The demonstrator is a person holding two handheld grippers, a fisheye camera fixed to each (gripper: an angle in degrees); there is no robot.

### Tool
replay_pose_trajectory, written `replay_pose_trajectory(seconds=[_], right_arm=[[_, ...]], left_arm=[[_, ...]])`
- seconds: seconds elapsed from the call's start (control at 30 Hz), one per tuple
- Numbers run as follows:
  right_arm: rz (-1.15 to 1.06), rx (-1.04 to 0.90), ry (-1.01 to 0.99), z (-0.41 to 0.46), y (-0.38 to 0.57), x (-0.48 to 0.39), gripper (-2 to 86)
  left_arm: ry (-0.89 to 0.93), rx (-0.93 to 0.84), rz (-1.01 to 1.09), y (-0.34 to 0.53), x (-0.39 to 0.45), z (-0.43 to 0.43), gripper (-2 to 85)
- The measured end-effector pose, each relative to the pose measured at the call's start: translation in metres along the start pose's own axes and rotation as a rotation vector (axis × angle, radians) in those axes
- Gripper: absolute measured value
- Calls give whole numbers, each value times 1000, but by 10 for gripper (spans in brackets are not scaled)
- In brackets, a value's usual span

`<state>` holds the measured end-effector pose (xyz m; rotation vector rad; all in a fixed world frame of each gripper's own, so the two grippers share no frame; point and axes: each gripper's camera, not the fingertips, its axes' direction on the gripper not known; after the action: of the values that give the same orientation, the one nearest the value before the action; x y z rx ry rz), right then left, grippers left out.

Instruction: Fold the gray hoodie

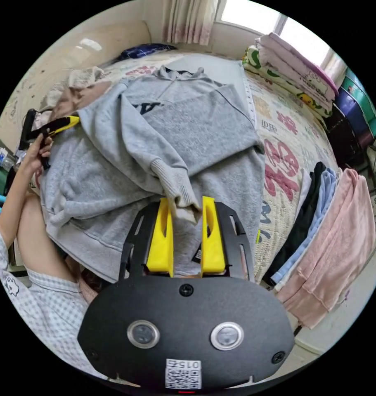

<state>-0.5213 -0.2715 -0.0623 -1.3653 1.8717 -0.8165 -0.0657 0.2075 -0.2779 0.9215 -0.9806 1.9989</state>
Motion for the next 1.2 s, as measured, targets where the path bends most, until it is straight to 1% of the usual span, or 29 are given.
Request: replay_pose_trajectory(seconds=[0.03,0.07,0.1,0.17,0.2,0.27,0.33,0.37,0.4,0.47,0.5,0.53,0.57,0.63,0.7,0.8,0.87,0.9,0.93,1.0,1.03,1.07,1.2], right_arm=[[7,-41,-22,7,-4,6,72],[27,-47,-87,3,-6,15,60],[40,-39,-121,-2,-6,21,58],[101,-4,-308,-29,-1,50,53],[121,9,-374,-37,2,59,52],[217,91,-646,-60,18,104,49],[307,130,-800,-61,33,137,47],[331,138,-832,-57,42,151,46],[337,128,-818,-54,45,155,46],[332,32,-654,-34,53,159,44],[344,10,-648,-26,56,160,43],[390,-13,-715,-7,66,165,43],[483,-23,-833,17,84,174,42],[623,-6,-956,50,117,191,40],[688,22,-967,66,144,202,40],[666,74,-972,63,166,204,39],[606,172,-1051,51,179,209,40],[598,183,-1067,50,183,211,40],[593,170,-1062,53,190,213,40],[592,66,-947,68,200,209,39],[564,-12,-869,82,205,200,39],[536,-66,-833,97,210,189,39],[485,-134,-833,137,226,163,40]], left_arm=[[-123,-50,7,-6,0,9,85],[-129,-86,20,-11,-3,15,88],[-109,-88,13,-11,-5,16,89],[-25,-51,-34,-8,-11,12,90],[-15,-39,-44,-6,-12,10,90],[0,-7,-67,-1,-13,6,89],[16,6,-82,2,-16,6,89],[21,2,-89,5,-18,9,89],[23,-3,-90,6,-19,10,89],[38,-21,-101,12,-23,18,88],[45,-24,-104,14,-24,20,87],[58,-28,-109,17,-25,23,87],[60,-32,-111,21,-25,25,87],[55,-34,-108,25,-25,28,86],[54,-44,-103,29,-25,33,87],[52,-34,-122,36,-28,37,99],[74,25,-166,46,-33,36,108],[78,34,-174,48,-34,37,109],[82,44,-191,52,-37,41,110],[102,60,-216,57,-40,48,110],[119,65,-230,59,-43,53,111],[133,69,-241,61,-44,57,112],[169,111,-288,70,-50,61,111]])
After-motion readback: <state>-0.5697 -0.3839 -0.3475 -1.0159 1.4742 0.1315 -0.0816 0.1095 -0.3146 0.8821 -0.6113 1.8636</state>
